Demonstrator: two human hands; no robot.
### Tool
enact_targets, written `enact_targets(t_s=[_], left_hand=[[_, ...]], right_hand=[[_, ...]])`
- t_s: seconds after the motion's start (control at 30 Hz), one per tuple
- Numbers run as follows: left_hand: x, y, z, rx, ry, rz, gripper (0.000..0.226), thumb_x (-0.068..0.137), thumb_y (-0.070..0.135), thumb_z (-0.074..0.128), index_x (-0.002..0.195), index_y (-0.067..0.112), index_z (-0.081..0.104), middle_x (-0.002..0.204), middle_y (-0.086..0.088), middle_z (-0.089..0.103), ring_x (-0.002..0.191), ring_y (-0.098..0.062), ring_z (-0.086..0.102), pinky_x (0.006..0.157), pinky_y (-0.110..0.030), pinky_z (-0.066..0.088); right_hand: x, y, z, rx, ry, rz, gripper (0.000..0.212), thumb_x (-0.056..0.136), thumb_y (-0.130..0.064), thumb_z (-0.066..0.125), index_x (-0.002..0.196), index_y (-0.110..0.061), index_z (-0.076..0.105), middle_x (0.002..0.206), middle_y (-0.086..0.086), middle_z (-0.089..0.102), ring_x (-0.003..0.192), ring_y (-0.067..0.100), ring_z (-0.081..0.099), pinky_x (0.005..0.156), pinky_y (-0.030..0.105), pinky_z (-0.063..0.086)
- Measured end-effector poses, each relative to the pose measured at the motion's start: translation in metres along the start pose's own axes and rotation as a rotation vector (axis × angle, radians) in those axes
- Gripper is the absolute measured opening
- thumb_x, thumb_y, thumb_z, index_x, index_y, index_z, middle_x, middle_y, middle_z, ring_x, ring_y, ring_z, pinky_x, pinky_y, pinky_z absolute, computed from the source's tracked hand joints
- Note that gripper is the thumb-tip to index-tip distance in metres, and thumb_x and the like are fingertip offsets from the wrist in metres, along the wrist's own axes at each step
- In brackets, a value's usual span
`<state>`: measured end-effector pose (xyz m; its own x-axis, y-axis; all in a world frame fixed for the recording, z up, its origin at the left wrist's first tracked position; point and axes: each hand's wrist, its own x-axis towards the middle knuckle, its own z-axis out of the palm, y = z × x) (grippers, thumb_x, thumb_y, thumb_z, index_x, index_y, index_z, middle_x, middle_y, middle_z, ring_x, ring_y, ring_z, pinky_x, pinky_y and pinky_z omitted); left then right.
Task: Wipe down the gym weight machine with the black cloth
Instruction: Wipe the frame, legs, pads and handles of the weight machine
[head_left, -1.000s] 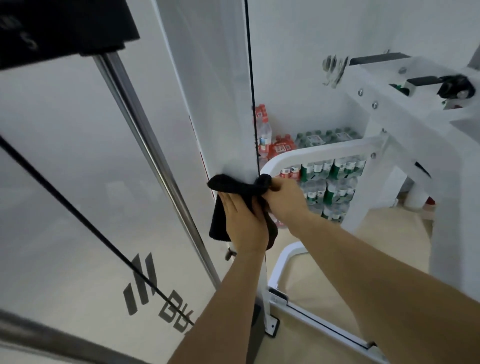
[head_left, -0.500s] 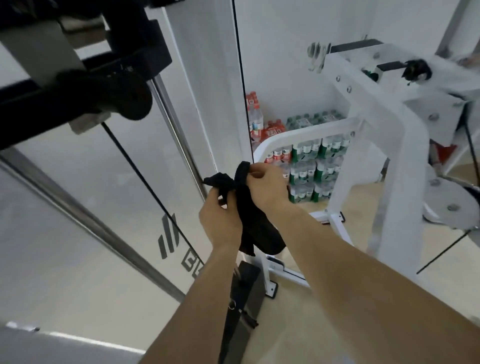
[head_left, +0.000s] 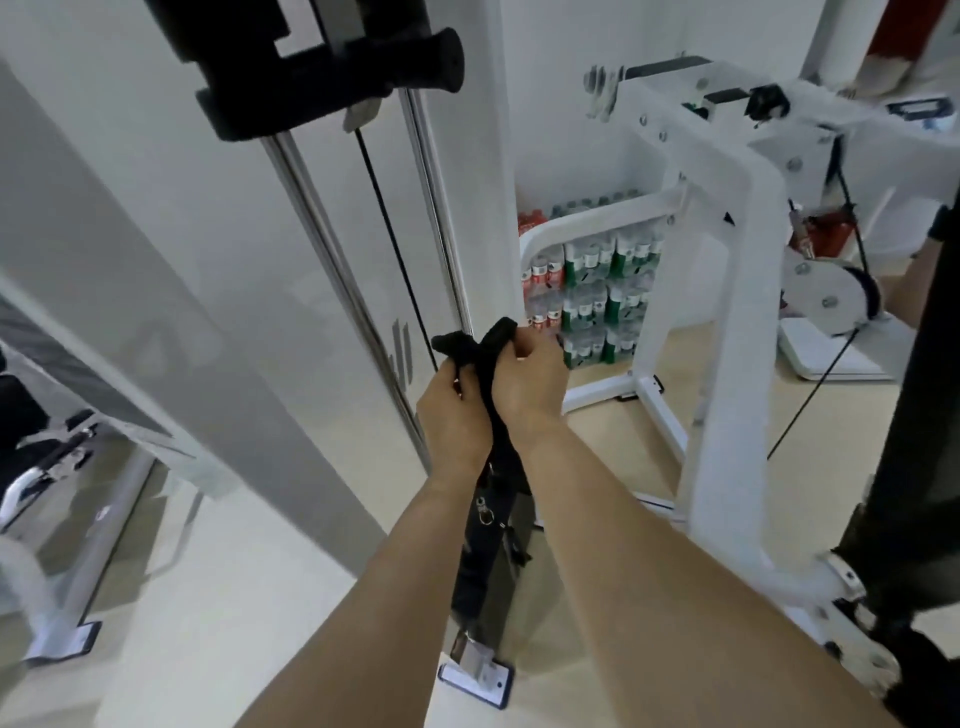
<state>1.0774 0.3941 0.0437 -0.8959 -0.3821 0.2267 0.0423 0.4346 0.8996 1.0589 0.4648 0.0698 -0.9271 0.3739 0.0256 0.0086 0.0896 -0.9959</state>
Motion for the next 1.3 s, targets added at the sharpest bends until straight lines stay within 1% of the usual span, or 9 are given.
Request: enact_targets(t_s=[0.23,0.4,0.57,0.7,0.83,0.97,1.07,1.17,1.3], left_hand=[[-0.012,-0.050,0.018,0.033,-0.064,-0.002,0.025,0.102,0.018,0.046,0.080,0.018,0.057,0.070,0.005,0.059,0.062,-0.005,0.055,0.051,-0.016,0.031],[0.006,-0.080,0.049,-0.001,-0.022,0.059,0.020,0.098,0.021,0.051,0.083,0.015,0.064,0.077,0.002,0.064,0.070,-0.015,0.061,0.061,-0.039,0.049],[0.040,-0.077,0.089,-0.082,0.009,0.070,0.010,0.097,0.020,0.056,0.097,0.021,0.066,0.092,0.008,0.068,0.084,-0.009,0.064,0.074,-0.027,0.053],[0.069,-0.076,0.119,-0.228,0.071,0.108,0.009,0.094,0.022,0.064,0.095,0.024,0.056,0.086,0.015,0.065,0.079,0.003,0.064,0.072,-0.023,0.055],[0.101,-0.088,0.145,-0.235,0.165,0.194,0.009,0.091,0.021,0.064,0.090,0.023,0.056,0.089,0.009,0.063,0.081,-0.004,0.063,0.076,-0.032,0.055],[0.121,-0.093,0.168,-0.229,0.227,0.308,0.005,0.091,0.019,0.062,0.092,0.020,0.058,0.092,0.006,0.060,0.080,-0.004,0.056,0.072,-0.022,0.045],[0.135,-0.086,0.180,-0.258,0.286,0.394,0.006,0.093,0.019,0.062,0.098,0.017,0.061,0.099,0.004,0.058,0.084,-0.008,0.056,0.077,-0.023,0.047],[0.152,-0.079,0.185,-0.283,0.346,0.487,0.012,0.095,0.018,0.060,0.104,0.013,0.066,0.108,0.001,0.057,0.096,-0.013,0.057,0.088,-0.029,0.049],[0.177,-0.071,0.184,-0.211,0.460,0.604,0.028,0.100,0.020,0.053,0.124,0.009,0.063,0.124,-0.003,0.055,0.112,-0.016,0.053,0.100,-0.023,0.042]], right_hand=[[-0.019,0.068,0.004,-0.015,0.141,0.023,0.022,0.098,-0.021,0.052,0.084,-0.021,0.069,0.084,-0.007,0.070,0.081,0.011,0.064,0.068,0.025,0.047],[0.005,0.105,0.010,0.000,0.210,0.018,0.019,0.098,-0.021,0.054,0.086,-0.023,0.069,0.087,-0.007,0.070,0.085,0.013,0.065,0.073,0.027,0.050],[0.058,0.128,0.018,0.096,0.263,-0.043,0.028,0.097,-0.017,0.055,0.075,-0.033,0.063,0.077,-0.012,0.067,0.076,0.009,0.064,0.069,0.028,0.050],[0.096,0.140,0.028,0.134,0.302,-0.161,0.028,0.098,-0.021,0.056,0.073,-0.030,0.065,0.073,-0.007,0.067,0.066,0.005,0.058,0.064,0.026,0.045],[0.135,0.152,0.027,0.148,0.232,-0.269,0.026,0.096,-0.024,0.058,0.073,-0.021,0.068,0.067,-0.006,0.066,0.060,0.004,0.056,0.059,0.026,0.044],[0.169,0.158,0.020,0.121,0.160,-0.361,0.027,0.095,-0.025,0.060,0.069,-0.019,0.067,0.063,0.000,0.065,0.057,0.011,0.054,0.058,0.032,0.045],[0.190,0.154,0.016,0.112,0.091,-0.408,0.019,0.094,-0.026,0.063,0.078,-0.028,0.074,0.075,-0.005,0.073,0.071,0.015,0.069,0.070,0.037,0.058],[0.211,0.142,0.017,0.090,0.035,-0.493,0.018,0.093,-0.020,0.064,0.080,-0.026,0.075,0.076,-0.001,0.075,0.074,0.022,0.071,0.073,0.045,0.059],[0.235,0.119,0.023,0.130,-0.045,-0.551,0.020,0.095,-0.013,0.061,0.089,-0.029,0.073,0.081,-0.012,0.075,0.078,0.005,0.072,0.075,0.027,0.059]])
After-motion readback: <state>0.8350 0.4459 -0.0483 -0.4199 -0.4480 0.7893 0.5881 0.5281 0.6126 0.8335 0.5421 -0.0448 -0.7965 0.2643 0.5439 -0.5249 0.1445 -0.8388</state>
